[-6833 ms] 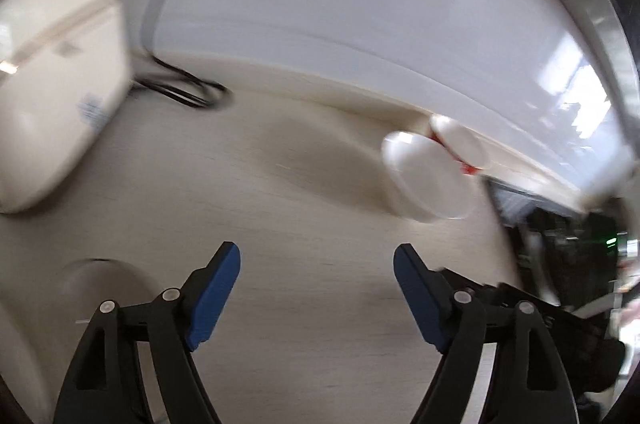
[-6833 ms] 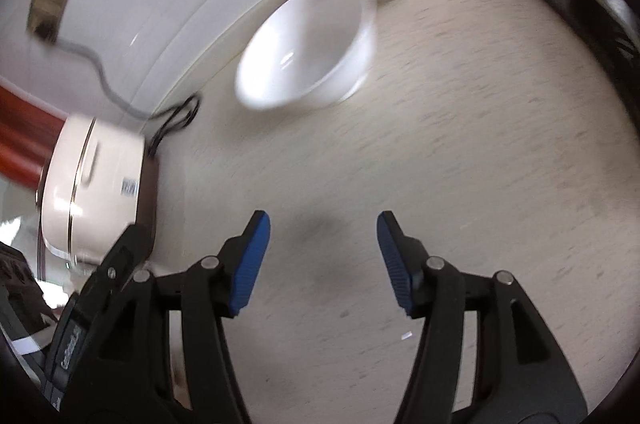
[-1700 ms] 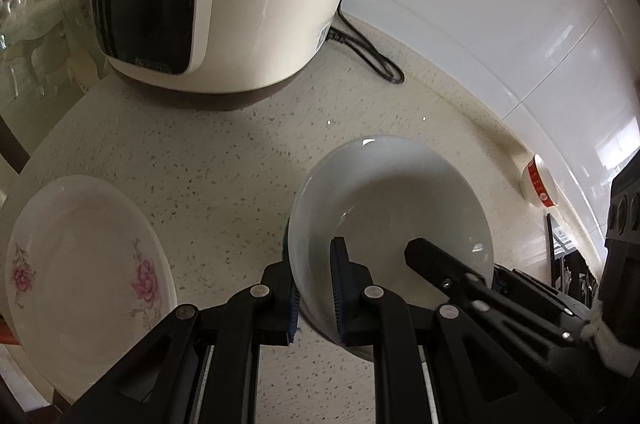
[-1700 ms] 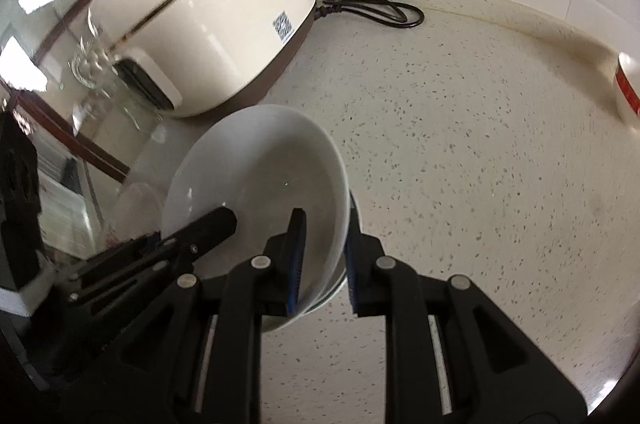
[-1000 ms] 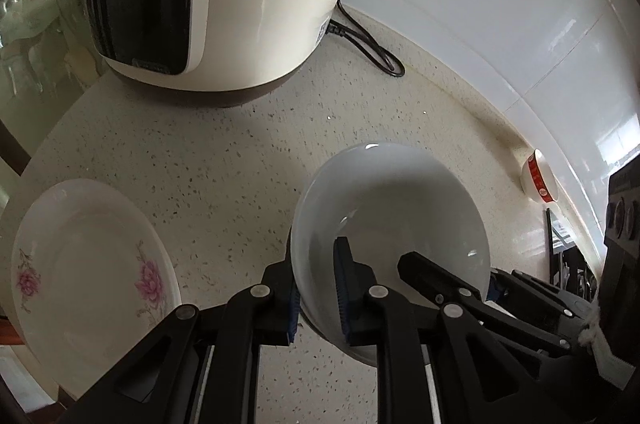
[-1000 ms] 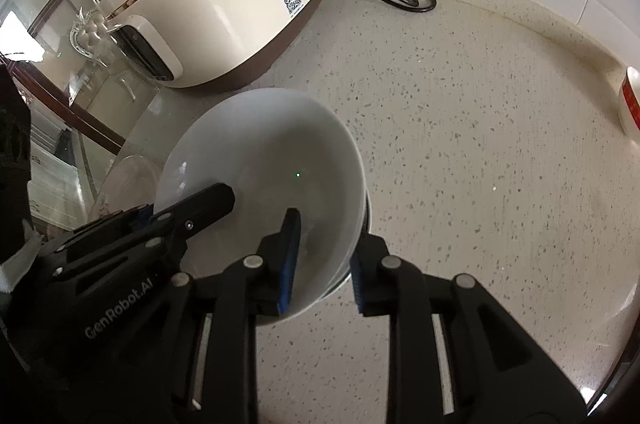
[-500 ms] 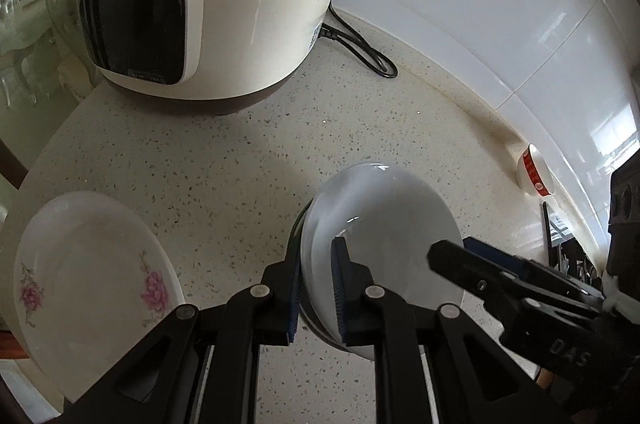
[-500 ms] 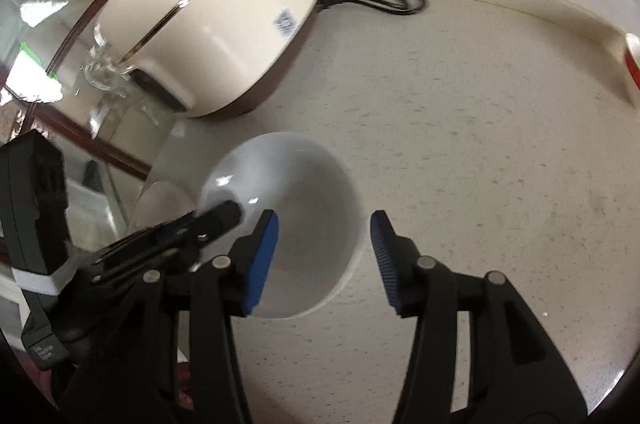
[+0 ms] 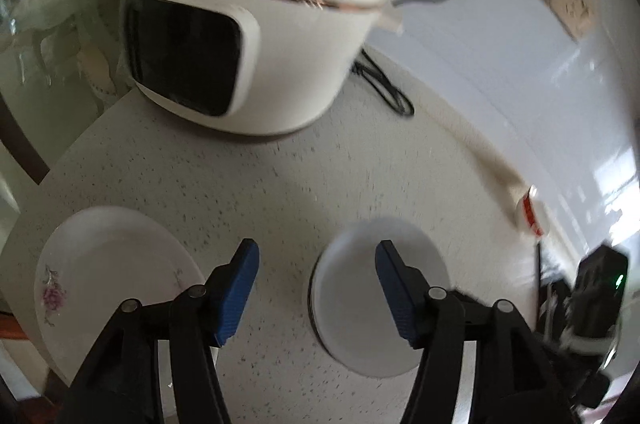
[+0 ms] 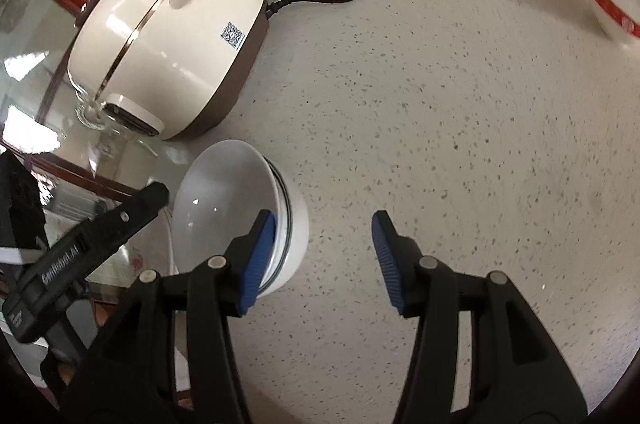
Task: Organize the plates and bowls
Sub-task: 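Open both grippers to release the nested bowl, then move both grippers to the red-banded white bowl by the stove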
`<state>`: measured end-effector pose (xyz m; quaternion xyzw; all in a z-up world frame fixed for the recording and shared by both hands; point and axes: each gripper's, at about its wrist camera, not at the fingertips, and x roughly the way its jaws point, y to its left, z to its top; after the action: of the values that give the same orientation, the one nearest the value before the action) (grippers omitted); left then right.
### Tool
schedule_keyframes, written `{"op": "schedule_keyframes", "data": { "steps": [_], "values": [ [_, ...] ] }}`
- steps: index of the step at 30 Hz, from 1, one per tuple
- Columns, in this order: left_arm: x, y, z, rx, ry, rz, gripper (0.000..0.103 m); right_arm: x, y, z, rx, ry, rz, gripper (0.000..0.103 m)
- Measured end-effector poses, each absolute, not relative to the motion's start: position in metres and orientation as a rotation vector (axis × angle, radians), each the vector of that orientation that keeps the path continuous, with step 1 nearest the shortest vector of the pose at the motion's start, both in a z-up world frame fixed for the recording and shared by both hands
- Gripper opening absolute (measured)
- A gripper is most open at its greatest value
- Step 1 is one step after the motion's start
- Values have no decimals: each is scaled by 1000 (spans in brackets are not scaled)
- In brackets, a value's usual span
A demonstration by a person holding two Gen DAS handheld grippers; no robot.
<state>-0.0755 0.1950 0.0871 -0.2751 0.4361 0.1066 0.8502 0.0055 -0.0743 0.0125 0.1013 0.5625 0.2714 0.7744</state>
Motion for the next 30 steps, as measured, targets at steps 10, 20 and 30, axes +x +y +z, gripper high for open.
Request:
{"op": "schedule_keyframes", "data": {
  "steps": [10, 20, 30],
  "values": [
    [-49, 136, 109, -411, 855, 112, 80, 8, -131, 23, 404, 1138, 494, 61],
    [10, 31, 93, -196, 966, -84, 84, 7, -226, 10, 532, 1149, 270, 64],
    [41, -17, 86, -116, 1025, -177, 84, 21, -290, 4, 650, 1122, 120, 66]
  ]
}}
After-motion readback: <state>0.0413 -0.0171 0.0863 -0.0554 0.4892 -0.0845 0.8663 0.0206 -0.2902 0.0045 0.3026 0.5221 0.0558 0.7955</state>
